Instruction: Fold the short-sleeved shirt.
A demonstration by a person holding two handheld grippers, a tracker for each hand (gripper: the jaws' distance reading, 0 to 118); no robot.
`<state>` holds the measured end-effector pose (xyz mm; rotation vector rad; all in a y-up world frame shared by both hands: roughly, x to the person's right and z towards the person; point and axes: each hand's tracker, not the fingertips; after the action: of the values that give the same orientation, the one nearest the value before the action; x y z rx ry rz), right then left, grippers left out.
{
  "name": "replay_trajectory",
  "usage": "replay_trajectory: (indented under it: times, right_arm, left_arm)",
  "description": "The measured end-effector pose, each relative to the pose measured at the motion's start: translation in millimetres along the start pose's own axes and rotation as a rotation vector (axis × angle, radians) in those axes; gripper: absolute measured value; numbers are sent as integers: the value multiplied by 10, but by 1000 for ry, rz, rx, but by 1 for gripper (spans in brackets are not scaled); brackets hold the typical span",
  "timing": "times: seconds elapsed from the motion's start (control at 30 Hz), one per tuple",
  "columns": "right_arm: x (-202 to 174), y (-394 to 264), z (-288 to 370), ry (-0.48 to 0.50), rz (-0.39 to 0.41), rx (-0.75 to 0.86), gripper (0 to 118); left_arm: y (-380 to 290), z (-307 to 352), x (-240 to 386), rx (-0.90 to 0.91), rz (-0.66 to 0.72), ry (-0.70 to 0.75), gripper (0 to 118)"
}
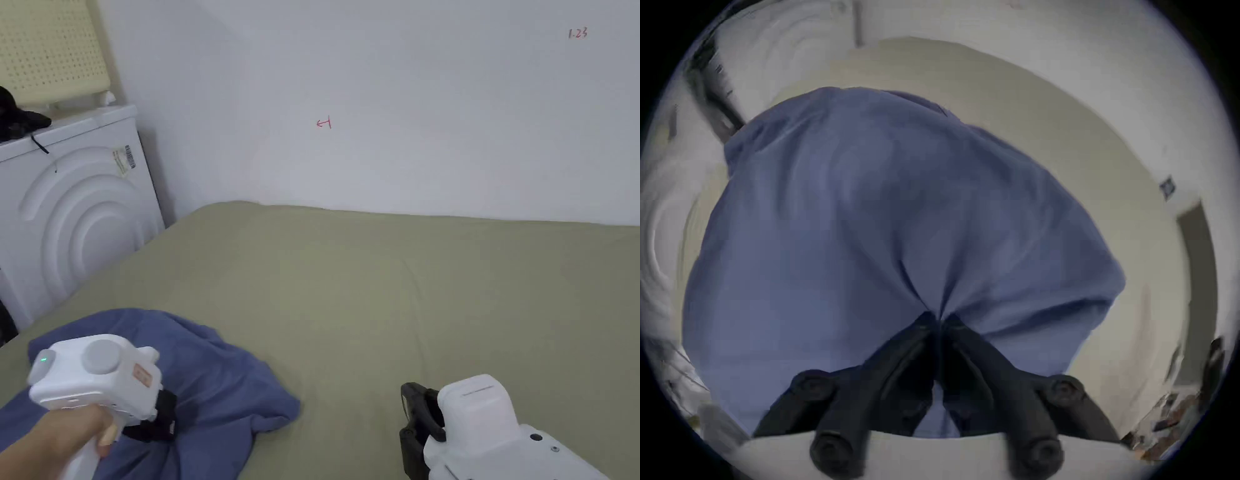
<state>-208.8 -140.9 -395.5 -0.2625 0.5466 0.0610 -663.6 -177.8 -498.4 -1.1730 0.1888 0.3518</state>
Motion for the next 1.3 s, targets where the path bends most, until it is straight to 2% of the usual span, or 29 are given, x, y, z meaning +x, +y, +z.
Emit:
replay_trajectory:
  times: [0.03,0.07,0.13,0.17,0.27,0.3,0.4,0.6,0.73,1.03,1.17,1.3]
  right_arm:
    - [59,-15,80,-15,11,3,0]
    - [129,-28,179,-55,25,-3,0]
    - [287,-63,357,-120,4,-18,0]
    - [384,-78,440,-138,-23,-27,0]
    - [636,-97,633,-205,-36,-40,0]
    - [706,-92,695,-229,-30,-47,0]
    - [948,-67,953,-281,-53,-57,0]
    - [1356,10,1512,-405,-79,-64,0]
    - [1492,93,1864,-459,-54,-46,0]
    - [2036,197,2598,-634,-107,-16,0]
    - [2317,106,2994,-712,-142,-26,0]
    - [2500,-27,3221,-761,-146,-53,0]
  left_arm:
    - [-24,86,-36,5,33,-34,3]
    - [-42,168,-43,-3,-7,-70,3]
    - [-201,484,165,50,-81,-38,3]
    - [-303,599,268,-33,3,-155,3]
    - [-111,856,238,34,74,-257,3]
    - [21,1018,259,266,-94,-118,3]
    - [-37,1278,648,282,-217,-100,3]
    - [-123,1846,1668,312,-369,-294,3]
    - [-253,2063,2566,309,-482,-431,3]
    - [-1071,2011,4706,192,-776,-651,3]
    - [-1514,1660,5336,57,-841,-756,3]
    - [-1936,1190,5683,-33,-871,-719,3]
